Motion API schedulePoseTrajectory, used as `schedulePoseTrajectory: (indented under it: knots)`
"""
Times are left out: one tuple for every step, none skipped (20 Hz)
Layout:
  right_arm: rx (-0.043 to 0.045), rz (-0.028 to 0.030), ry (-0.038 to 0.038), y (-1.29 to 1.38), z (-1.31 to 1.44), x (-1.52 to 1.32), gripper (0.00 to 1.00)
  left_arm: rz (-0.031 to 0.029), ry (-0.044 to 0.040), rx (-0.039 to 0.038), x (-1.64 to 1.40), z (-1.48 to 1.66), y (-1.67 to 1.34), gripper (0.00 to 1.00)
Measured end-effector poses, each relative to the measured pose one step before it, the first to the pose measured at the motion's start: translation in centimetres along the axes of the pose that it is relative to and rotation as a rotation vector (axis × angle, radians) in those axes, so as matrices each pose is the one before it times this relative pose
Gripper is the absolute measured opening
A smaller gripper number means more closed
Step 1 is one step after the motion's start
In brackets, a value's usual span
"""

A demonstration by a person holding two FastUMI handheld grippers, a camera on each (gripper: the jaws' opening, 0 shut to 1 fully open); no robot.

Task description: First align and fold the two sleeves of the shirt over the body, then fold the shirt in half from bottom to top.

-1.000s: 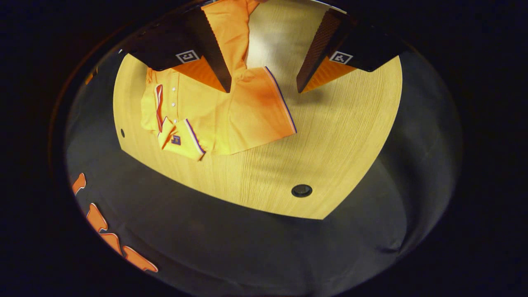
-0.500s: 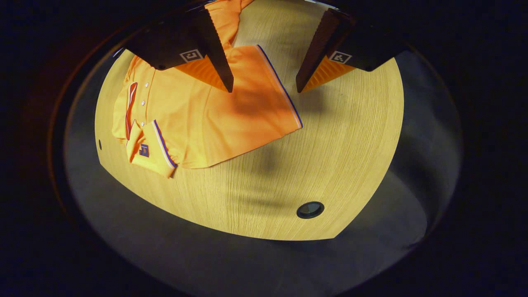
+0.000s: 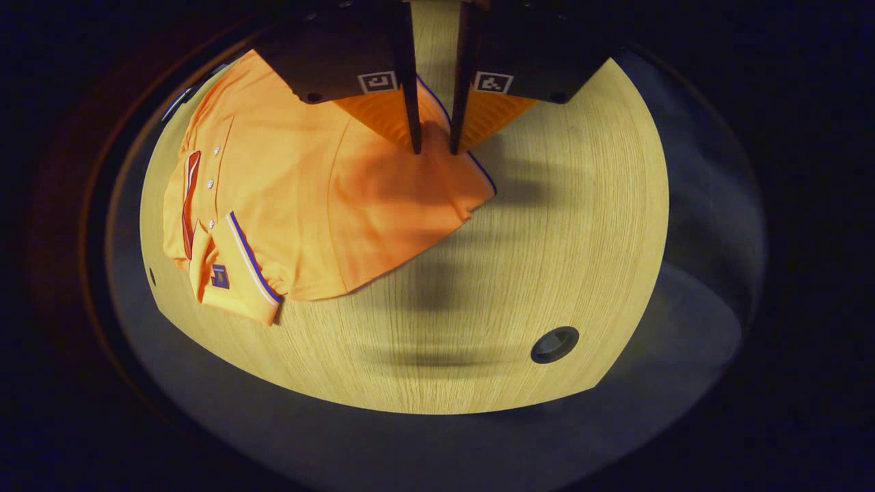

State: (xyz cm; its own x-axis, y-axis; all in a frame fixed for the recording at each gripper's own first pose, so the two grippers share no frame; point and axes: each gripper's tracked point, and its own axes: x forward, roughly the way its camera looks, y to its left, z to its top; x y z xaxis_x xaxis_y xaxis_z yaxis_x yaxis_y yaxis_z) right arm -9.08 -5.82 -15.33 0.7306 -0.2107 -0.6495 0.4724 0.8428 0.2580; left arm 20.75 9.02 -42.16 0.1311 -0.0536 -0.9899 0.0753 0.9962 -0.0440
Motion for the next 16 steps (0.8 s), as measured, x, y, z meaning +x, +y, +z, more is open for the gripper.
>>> schedulePoseTrajectory:
  knots:
    - [0.01572, -0.00545, -0.00467, -0.234, 0.06, 0.066, 0.99, -0.01718, -0.01184, 0.02016, -0.214, 0.199, -0.062, 0.28]
    - [0.01339, -0.00584, -0.00129, -0.271, -0.149, 0.085, 0.99, -0.00976, -0.02885, -0.02228, -0.389, 0.447, -0.142, 0.28]
    - [0.01126, -0.0082, 0.00096, -0.364, -0.094, 0.048, 0.99, -0.00441, -0.01775, -0.00242, -0.095, 0.544, -0.024, 0.05]
    - [0.00993, -0.00328, 0.00271, -0.287, -0.126, -0.087, 0.99, -0.01541, -0.01184, 0.0058, -0.304, 0.161, -0.316, 0.05]
    - [0.00894, -0.00606, -0.00088, -0.237, -0.027, -0.066, 0.99, -0.01515, -0.01127, 0.01026, -0.615, 0.174, -0.459, 0.05]
    - [0.00584, -0.00085, -0.00217, -0.108, 0.076, 0.015, 0.99, -0.0188, -0.01797, 0.01582, -0.509, 0.407, -0.593, 0.05]
    - [0.00291, -0.00416, 0.00263, -0.212, 0.008, -0.037, 0.99, -0.00675, -0.01519, 0.01897, -0.355, 0.443, -0.513, 0.05]
    - [-0.00013, -0.00566, -0.00378, -0.094, -0.002, 0.0, 0.99, -0.00681, -0.01605, 0.02163, -0.499, 0.523, -0.61, 0.05]
    - [-0.0046, -0.00412, -0.00058, -0.141, 0.008, -0.032, 0.99, -0.00107, -0.01519, 0.02166, -0.434, 0.383, -0.518, 0.05]
    - [-0.01081, -0.00937, 0.00333, -0.214, -0.131, -0.051, 0.99, -0.00613, -0.01264, 0.01819, -0.357, 0.551, -0.813, 0.05]
    - [-0.01704, -0.00724, 0.00229, -0.106, -0.163, 0.076, 0.99, -0.00564, -0.01121, 0.01972, -0.501, 0.361, -0.733, 0.05]
    - [-0.01356, -0.00929, 0.00346, -0.328, -0.202, -0.154, 0.99, -0.01297, -0.00712, 0.01797, -0.271, 0.443, -1.018, 0.05]
    - [-0.00671, -0.00186, 0.00929, -0.101, -0.238, -0.154, 0.99, -0.00812, -0.00242, 0.02205, -0.177, 0.32, -1.003, 0.05]
    - [-0.00307, -0.00423, 0.00782, -0.091, -0.264, -0.184, 0.99, -0.00298, -0.00039, 0.02454, 0.116, 0.465, -0.911, 0.05]
    - [-0.00075, -0.00636, -0.00025, -0.151, -0.046, -0.151, 0.99, 0.00038, -0.00273, 0.01947, 0.019, 0.46, -0.747, 0.05]
    - [0.00175, -0.00735, -0.00086, -0.223, -0.011, -0.279, 0.99, 0.0016, 0.00161, 0.02102, 0.283, 0.506, -0.697, 0.05]
